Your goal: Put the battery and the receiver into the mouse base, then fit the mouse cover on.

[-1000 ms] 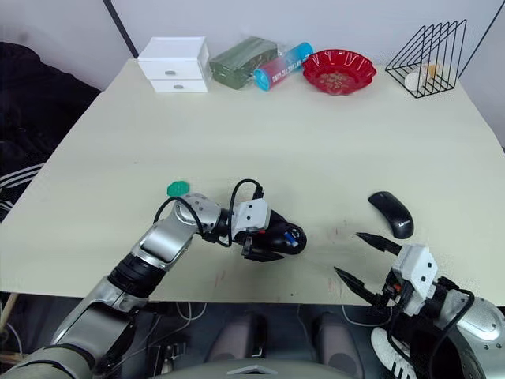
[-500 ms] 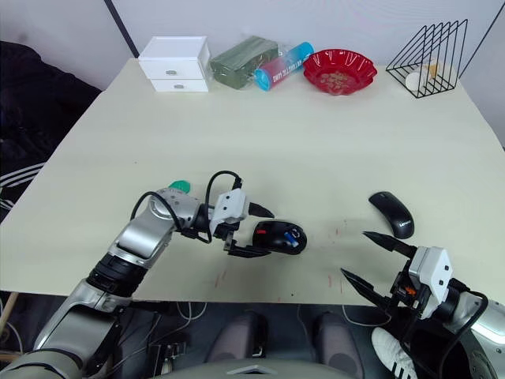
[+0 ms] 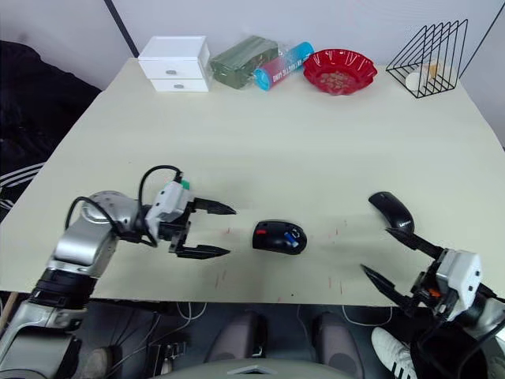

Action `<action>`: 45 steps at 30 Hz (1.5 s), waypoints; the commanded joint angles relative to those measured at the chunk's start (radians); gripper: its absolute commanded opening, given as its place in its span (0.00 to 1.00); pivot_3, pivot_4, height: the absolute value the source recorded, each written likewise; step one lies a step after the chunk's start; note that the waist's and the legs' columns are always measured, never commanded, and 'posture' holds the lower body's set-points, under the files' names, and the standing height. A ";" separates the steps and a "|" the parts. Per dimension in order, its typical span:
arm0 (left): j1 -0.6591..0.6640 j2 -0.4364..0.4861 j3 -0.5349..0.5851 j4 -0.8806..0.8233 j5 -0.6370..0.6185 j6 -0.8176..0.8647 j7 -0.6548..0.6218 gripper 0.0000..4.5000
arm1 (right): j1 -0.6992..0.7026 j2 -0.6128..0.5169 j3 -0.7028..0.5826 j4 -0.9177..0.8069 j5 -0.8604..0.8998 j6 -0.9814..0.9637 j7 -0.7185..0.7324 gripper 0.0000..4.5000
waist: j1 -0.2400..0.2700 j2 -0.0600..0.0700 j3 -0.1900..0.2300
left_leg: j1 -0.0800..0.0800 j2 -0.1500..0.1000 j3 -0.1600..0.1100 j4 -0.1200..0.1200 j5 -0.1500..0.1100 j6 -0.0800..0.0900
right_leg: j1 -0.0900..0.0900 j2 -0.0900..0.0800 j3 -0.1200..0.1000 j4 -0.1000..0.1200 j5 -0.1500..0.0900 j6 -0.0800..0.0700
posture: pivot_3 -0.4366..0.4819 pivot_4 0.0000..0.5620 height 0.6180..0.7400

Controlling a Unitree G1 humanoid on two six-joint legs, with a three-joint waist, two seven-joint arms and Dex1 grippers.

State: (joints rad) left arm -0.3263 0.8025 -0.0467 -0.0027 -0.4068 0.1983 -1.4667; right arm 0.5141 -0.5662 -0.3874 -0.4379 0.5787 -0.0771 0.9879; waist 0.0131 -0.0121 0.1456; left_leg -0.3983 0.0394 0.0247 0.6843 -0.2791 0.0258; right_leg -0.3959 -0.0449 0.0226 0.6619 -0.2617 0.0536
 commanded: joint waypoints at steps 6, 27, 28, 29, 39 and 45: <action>0.077 0.034 0.102 -0.093 -0.077 0.004 0.018 1.00 | -0.100 -0.004 -0.044 0.107 -0.052 0.032 -0.119 0.96 | -0.002 0.000 0.000 | 0.000 0.000 0.000 0.000 0.000 0.000 | 0.000 0.000 0.000 0.000 0.000 0.000 | 0.48 0.27 1.00; 0.169 0.101 0.179 -0.188 -0.176 0.044 -0.008 1.00 | -0.351 -0.067 0.072 0.357 -0.175 0.253 -0.198 0.96 | -0.002 0.002 0.002 | 0.000 0.000 0.002 -0.001 0.000 0.000 | -0.001 0.000 0.002 0.000 0.000 0.000 | 0.48 0.27 1.00; 0.167 0.100 0.178 -0.192 -0.177 0.045 -0.007 1.00 | -0.364 -0.066 0.079 0.367 -0.189 0.274 -0.221 0.96 | -0.003 0.002 0.002 | 0.000 0.000 0.002 0.000 0.000 0.000 | -0.001 0.000 0.002 0.000 0.000 0.000 | 0.48 0.27 1.00; 0.165 0.099 0.176 -0.195 -0.179 0.046 -0.005 1.00 | -0.374 -0.063 0.082 0.374 -0.200 0.289 -0.238 0.96 | -0.004 0.002 0.002 | 0.000 0.000 0.002 0.000 0.000 0.000 | -0.001 0.000 0.002 0.000 0.000 0.000 | 0.48 0.27 1.00; 0.147 0.102 0.170 -0.189 -0.178 0.045 -0.014 1.00 | -0.391 -0.036 0.060 0.338 -0.161 0.376 -0.291 0.96 | -0.002 0.003 0.002 | 0.000 0.000 0.003 -0.001 0.000 0.000 | -0.001 0.000 0.002 0.000 0.000 0.000 | 0.48 0.27 1.00; 0.134 0.098 0.165 -0.178 -0.173 0.042 -0.024 1.00 | -0.368 -0.036 0.052 0.302 -0.151 0.381 -0.302 0.96 | -0.002 0.003 0.002 | 0.000 0.000 0.003 -0.001 0.000 0.000 | -0.001 0.000 0.002 0.000 0.000 0.000 | 0.48 0.27 1.00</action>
State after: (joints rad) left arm -0.1752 0.8918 0.1075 -0.1700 -0.5670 0.2488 -1.4807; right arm 0.1419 -0.6001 -0.2931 -0.0917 0.4092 0.3065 0.6909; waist 0.0109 -0.0094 0.1481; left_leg -0.3979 0.0395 0.0276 0.6835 -0.2792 0.0258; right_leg -0.3969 -0.0448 0.0249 0.6622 -0.2615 0.0538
